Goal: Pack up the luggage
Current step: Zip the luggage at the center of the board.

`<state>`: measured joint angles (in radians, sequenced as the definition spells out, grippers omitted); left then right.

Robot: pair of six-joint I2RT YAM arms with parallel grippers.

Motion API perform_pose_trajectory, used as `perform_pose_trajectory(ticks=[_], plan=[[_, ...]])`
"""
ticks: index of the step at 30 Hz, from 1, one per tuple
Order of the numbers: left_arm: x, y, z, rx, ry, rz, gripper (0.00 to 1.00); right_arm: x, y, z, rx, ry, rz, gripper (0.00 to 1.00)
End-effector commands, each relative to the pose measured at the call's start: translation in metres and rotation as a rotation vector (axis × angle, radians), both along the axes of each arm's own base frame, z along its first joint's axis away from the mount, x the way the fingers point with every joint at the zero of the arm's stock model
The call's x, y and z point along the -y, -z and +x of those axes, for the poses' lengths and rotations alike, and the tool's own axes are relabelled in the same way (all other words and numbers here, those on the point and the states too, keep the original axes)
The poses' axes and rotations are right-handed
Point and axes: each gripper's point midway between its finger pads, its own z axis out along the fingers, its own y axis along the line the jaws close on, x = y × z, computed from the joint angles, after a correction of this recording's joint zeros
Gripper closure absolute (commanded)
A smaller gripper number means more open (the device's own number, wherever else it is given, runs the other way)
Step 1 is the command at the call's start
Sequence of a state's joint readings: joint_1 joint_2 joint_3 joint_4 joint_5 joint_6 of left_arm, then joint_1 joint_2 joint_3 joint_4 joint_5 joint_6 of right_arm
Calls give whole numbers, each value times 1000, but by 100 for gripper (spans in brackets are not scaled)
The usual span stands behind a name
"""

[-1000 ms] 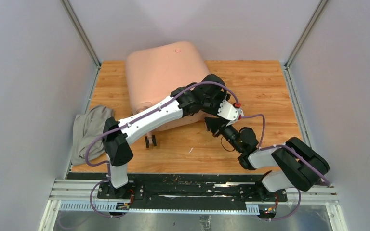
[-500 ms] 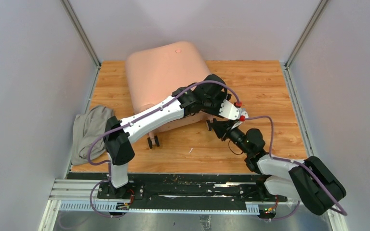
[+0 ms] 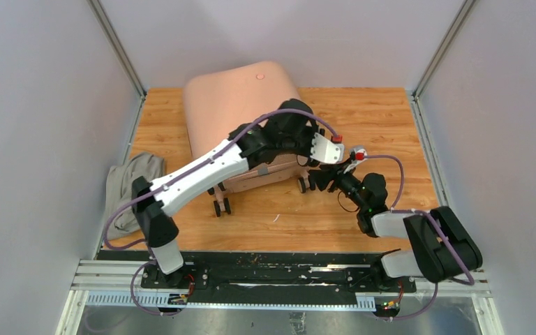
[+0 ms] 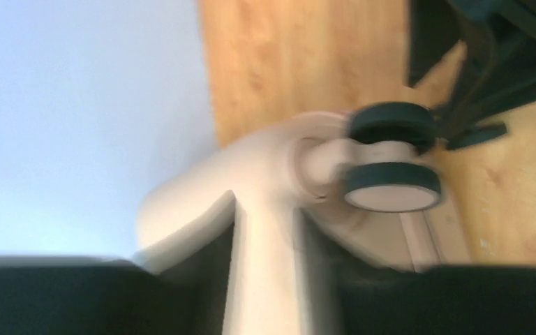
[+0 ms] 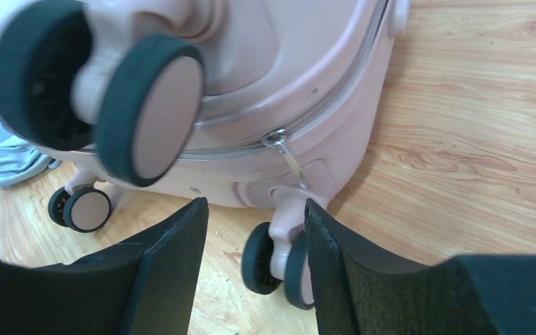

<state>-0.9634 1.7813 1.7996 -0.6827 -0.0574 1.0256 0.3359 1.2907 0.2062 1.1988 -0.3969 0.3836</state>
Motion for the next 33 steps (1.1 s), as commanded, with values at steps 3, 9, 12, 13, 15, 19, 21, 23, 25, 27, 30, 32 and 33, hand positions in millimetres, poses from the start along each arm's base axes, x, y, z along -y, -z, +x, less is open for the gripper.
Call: perform_pose_trajectory(ticks=[3, 9, 12, 13, 15, 19, 21, 23, 25, 27, 30, 32, 33], plan=[[-17, -116, -5, 169, -50, -283, 100, -8, -14, 16, 67, -98, 68, 39], [-19, -101, -13, 140, -14, -238, 100, -6, -3, 35, 44, -108, 110, 38], [-19, -78, -23, 87, 44, -162, 100, -10, 4, 40, 28, -123, 107, 38], [-18, -68, -28, 57, 71, -136, 96, -11, 5, 41, 28, -126, 106, 38], [-16, -48, -38, 4, 137, -71, 71, -11, 6, 43, 27, -126, 105, 39], [-11, -13, -50, -57, 239, 7, 15, -11, 5, 45, 26, -119, 111, 44], [-4, 1, -53, -61, 303, 38, 9, -10, 4, 44, 29, -120, 114, 49], [3, 12, -51, -55, 347, 71, 7, -9, 4, 43, 24, -119, 115, 51], [11, 21, -44, -38, 373, 105, 6, -7, 6, 41, 13, -109, 119, 51], [16, 30, -38, -20, 410, 158, 7, -3, 9, 38, 1, -95, 121, 51], [18, 51, -32, -15, 471, 265, 9, 1, 14, 35, -13, -82, 119, 48], [16, 64, -26, 4, 495, 340, 12, 6, 18, 34, -27, -63, 117, 47], [14, 69, -21, 16, 500, 373, 14, 10, 20, 34, -34, -49, 117, 47]])
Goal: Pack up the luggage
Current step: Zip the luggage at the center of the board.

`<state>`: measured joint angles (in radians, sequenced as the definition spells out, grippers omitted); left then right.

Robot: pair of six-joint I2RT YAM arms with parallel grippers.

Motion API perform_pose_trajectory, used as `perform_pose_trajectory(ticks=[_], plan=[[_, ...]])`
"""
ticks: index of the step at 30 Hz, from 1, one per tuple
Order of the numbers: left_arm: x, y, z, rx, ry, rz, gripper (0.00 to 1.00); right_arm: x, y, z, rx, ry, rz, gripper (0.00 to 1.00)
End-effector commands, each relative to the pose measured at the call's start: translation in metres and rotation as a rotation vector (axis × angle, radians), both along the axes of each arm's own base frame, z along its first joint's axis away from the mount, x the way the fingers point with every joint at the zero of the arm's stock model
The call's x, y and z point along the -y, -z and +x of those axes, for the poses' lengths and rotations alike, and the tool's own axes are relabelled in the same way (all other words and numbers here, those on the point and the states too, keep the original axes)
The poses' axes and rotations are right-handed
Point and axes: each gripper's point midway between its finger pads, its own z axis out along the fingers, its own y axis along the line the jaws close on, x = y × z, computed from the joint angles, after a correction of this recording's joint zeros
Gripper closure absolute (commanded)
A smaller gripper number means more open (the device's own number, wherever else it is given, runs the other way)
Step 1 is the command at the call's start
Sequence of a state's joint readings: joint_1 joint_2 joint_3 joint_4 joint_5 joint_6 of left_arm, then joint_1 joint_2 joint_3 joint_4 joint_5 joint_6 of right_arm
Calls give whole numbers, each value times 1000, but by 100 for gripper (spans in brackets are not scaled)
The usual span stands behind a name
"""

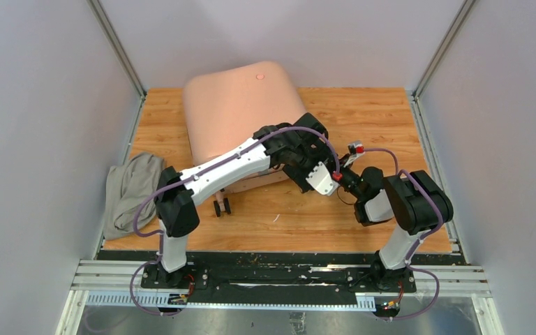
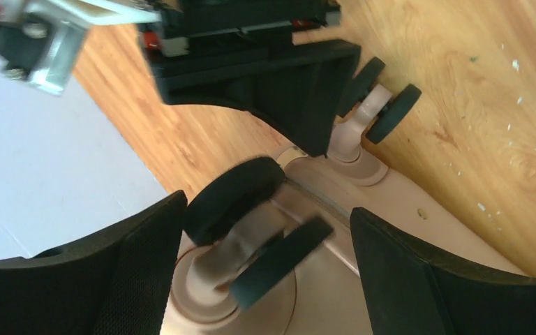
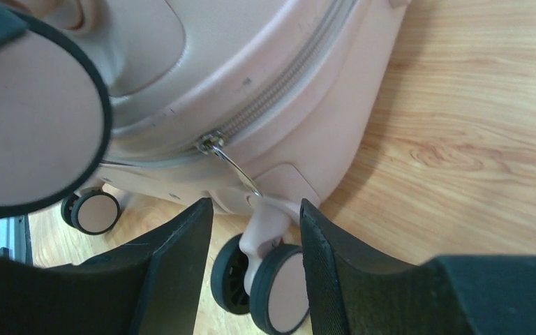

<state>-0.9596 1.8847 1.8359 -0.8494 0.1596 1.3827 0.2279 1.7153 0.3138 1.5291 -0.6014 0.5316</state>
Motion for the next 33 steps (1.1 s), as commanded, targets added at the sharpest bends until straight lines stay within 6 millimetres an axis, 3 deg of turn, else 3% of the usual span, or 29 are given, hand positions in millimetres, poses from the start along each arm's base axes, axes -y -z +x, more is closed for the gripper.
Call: perform_pose_trajectory(ticks=[1, 3, 6, 15, 23, 33], plan=[[-5, 16, 8, 82, 112, 147, 17, 18, -8, 2, 42, 63, 12, 47], [-4, 19, 15, 101, 103, 166, 25, 20, -6, 2, 36, 60, 7, 47], [-2, 13, 20, 118, 79, 161, 47, 16, -6, 2, 50, 36, 0, 47], [-4, -27, 13, 145, 62, 74, 88, 13, -21, 19, 105, 3, 4, 47], [0, -43, 10, 162, 44, 41, 100, -10, -28, 14, 115, -155, 19, 51], [5, -70, 15, 204, 24, -10, 100, -21, -29, 8, 117, -186, 23, 81]])
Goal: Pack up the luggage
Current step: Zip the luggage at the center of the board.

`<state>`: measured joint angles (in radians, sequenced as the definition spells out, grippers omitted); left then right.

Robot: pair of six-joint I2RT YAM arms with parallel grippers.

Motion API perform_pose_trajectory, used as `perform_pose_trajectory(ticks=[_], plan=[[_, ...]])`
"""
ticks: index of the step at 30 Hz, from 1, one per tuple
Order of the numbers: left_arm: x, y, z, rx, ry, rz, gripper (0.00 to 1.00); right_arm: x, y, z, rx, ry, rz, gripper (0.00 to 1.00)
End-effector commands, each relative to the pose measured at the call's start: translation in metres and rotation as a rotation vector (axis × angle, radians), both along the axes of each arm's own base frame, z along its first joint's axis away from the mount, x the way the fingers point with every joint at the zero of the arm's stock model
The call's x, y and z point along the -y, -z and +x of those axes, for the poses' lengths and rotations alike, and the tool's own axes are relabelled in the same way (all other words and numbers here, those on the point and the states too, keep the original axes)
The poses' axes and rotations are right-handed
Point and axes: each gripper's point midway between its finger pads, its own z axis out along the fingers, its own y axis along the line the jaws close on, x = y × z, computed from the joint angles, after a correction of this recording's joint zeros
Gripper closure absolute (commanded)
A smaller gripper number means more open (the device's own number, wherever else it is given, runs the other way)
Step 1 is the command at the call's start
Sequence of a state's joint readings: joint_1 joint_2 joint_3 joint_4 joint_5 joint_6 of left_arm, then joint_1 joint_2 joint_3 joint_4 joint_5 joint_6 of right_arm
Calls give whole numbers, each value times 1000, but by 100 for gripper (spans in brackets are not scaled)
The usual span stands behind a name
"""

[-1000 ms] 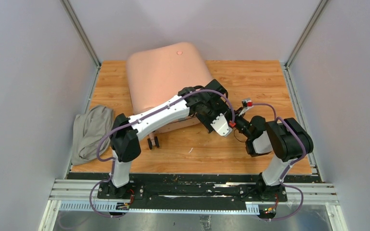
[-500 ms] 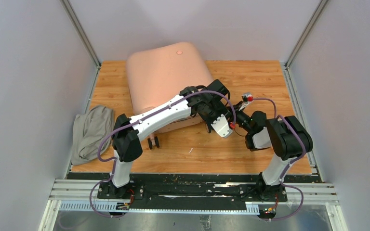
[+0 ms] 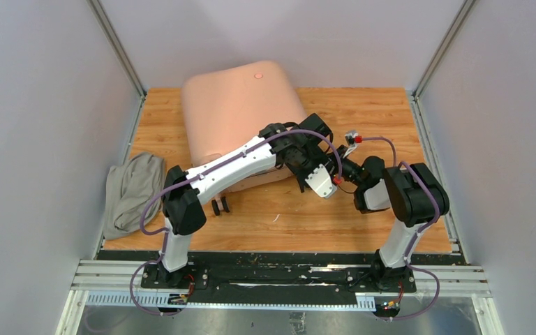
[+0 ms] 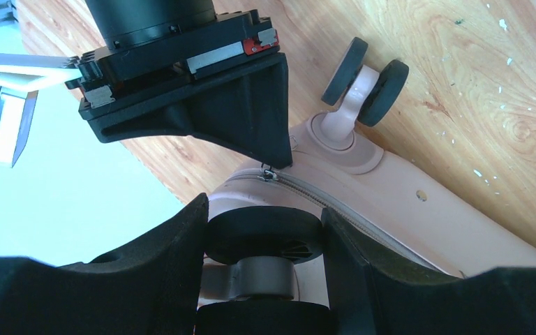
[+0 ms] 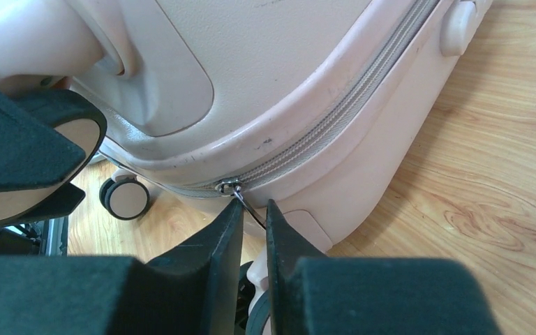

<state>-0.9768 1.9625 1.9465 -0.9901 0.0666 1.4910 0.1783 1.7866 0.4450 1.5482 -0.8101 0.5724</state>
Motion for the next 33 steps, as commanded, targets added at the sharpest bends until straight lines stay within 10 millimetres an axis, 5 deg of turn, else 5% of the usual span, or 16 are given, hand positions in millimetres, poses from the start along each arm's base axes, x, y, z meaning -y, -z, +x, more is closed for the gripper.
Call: perform_pose_trajectory(ticks=[1, 7, 20, 33], plan=[[11, -82, 10, 144, -12, -172, 100, -11, -12, -4, 68, -21, 3, 83], [10, -87, 10, 153, -17, -183, 100, -14, -12, -9, 72, 8, 2, 100], [14, -96, 13, 167, -34, -224, 100, -4, -18, -13, 98, 131, -2, 100], [28, -112, 30, 245, -50, -314, 100, -52, -31, -57, 191, 59, -22, 100]])
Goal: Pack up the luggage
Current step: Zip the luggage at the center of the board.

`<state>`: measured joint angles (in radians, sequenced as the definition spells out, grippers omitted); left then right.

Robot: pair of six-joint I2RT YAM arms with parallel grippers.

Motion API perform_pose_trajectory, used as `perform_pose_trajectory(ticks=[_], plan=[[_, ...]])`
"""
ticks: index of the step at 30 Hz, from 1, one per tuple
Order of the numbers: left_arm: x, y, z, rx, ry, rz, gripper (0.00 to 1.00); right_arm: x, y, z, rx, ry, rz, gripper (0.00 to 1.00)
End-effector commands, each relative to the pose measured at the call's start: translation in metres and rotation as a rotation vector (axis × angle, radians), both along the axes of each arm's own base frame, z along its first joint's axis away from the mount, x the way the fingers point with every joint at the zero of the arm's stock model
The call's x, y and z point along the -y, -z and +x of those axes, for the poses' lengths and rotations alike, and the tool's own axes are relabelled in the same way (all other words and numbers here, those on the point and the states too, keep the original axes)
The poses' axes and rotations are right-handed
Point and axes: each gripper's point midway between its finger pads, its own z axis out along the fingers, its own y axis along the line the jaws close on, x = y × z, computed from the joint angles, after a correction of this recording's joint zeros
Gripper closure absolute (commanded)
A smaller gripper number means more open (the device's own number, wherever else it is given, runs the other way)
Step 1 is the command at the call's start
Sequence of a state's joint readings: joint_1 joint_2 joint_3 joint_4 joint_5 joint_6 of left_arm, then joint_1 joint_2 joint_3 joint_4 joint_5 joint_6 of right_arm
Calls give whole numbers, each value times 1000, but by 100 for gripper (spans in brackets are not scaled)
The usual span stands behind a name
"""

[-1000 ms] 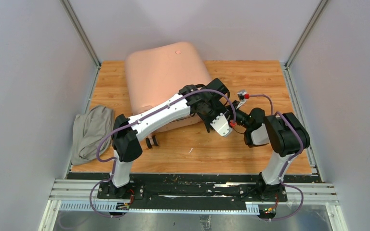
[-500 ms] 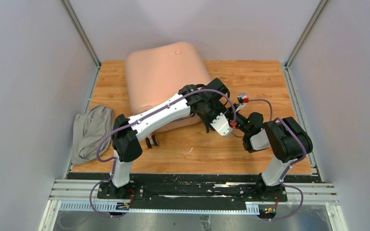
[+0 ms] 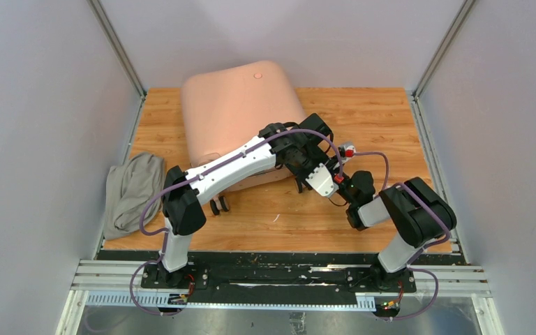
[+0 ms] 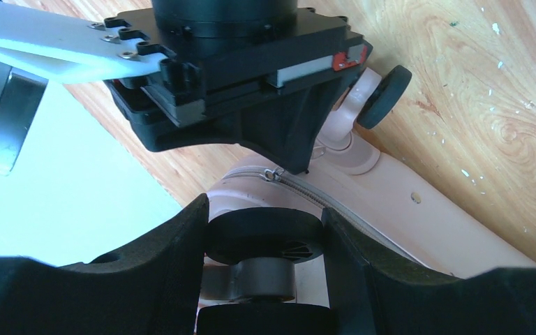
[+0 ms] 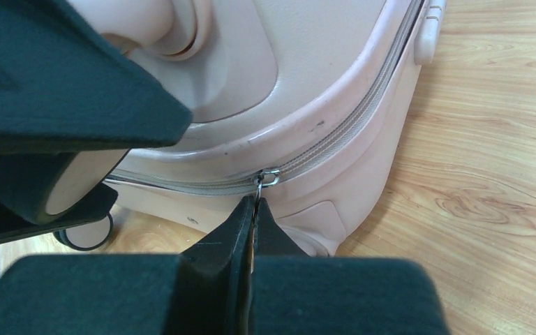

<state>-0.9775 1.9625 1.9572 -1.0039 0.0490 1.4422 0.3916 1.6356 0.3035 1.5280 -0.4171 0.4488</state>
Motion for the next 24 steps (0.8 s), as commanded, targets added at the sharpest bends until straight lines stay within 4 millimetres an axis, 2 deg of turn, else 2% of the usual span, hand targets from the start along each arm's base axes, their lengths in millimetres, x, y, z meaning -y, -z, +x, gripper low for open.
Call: perform_pose_trajectory(ticks=[1, 8, 11, 12, 13, 14, 15, 16, 17, 21, 24], plan=[[33, -111, 32, 272, -3, -313, 100, -36, -25, -41, 129, -135, -1, 100], [40, -116, 38, 270, -25, -369, 100, -51, -33, -50, 150, -148, 7, 100], [34, -123, 35, 254, -53, -391, 100, -45, -30, -44, 136, -97, 17, 100], [30, -125, 34, 249, -70, -392, 95, -43, -29, -42, 132, -85, 17, 100], [24, -128, 32, 243, -89, -394, 76, -43, -28, -41, 125, -84, 18, 100], [18, -131, 28, 228, -111, -398, 46, -42, -27, -40, 118, -84, 20, 100], [11, -133, 23, 210, -135, -410, 27, -42, -26, -39, 114, -82, 20, 100], [3, -137, 17, 195, -152, -418, 10, -42, -26, -38, 110, -79, 22, 100], [-10, -137, 9, 177, -160, -400, 1, -41, -25, -37, 107, -75, 23, 100], [-66, -134, -30, 135, -153, -312, 0, -37, -23, -32, 90, -49, 32, 100], [-124, -127, -59, 119, -151, -165, 0, -37, -22, -29, 79, -41, 39, 100]])
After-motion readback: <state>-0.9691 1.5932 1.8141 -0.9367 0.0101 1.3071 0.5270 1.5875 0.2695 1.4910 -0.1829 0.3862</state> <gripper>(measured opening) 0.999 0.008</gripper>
